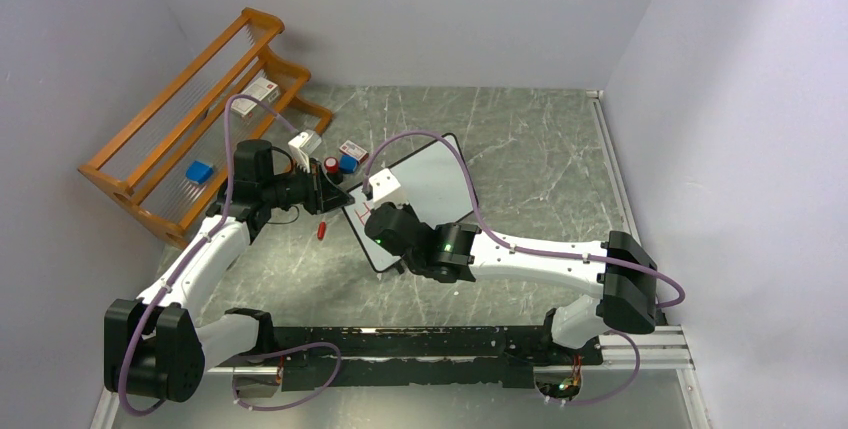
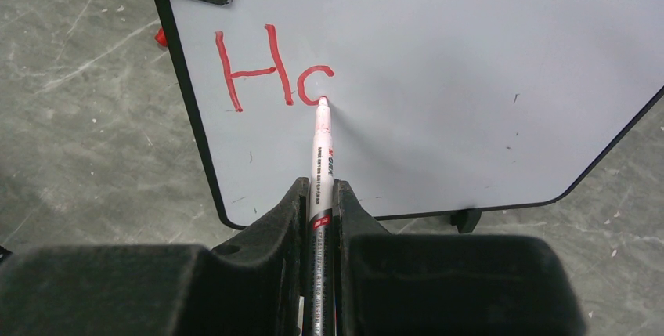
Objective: Write a sentence on the whiteboard
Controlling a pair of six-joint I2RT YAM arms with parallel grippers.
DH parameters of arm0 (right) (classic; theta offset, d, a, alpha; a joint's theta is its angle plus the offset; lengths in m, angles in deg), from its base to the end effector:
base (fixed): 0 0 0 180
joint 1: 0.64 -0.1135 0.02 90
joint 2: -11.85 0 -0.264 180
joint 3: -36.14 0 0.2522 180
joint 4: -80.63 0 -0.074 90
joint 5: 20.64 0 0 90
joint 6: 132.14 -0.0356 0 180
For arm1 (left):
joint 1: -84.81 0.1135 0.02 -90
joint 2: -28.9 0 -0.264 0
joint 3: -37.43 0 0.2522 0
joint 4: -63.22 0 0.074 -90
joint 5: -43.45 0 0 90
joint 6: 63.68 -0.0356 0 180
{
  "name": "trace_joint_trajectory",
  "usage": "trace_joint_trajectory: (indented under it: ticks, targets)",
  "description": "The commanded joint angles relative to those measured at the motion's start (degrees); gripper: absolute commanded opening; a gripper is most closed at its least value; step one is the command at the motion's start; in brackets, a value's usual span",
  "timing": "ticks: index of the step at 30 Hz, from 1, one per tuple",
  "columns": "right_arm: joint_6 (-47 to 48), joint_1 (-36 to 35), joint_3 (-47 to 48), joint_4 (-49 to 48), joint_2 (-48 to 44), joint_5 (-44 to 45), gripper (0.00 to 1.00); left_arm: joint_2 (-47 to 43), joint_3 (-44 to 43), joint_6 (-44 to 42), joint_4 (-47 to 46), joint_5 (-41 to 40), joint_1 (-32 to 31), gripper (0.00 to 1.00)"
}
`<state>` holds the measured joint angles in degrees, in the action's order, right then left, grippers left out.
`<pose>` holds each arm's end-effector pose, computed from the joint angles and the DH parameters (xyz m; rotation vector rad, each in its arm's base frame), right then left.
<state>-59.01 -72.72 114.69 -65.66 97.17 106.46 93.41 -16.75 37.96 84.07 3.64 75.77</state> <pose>0.1210 0.3043 0.2804 -0.6835 2.0068 0.1753 0.2301 -0.0643 0.2565 0.4880 2.0345 -1.1367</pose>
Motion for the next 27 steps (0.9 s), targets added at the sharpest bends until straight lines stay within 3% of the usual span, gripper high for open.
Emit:
trace_joint_trajectory:
  ticks: [1, 27]
  targets:
    - [-0.41, 0.5, 0.04, -2.2, 0.36, 2.4, 0.0, 1.22, 0.52, -0.73, 1.13, -1.32, 0.16, 0.05]
    - [0.51, 1.08, 0.56, -5.41, -0.21, 3.86, 0.0, 1.31, 0.52, -0.81, 1.35, -1.3, 0.16, 0.05]
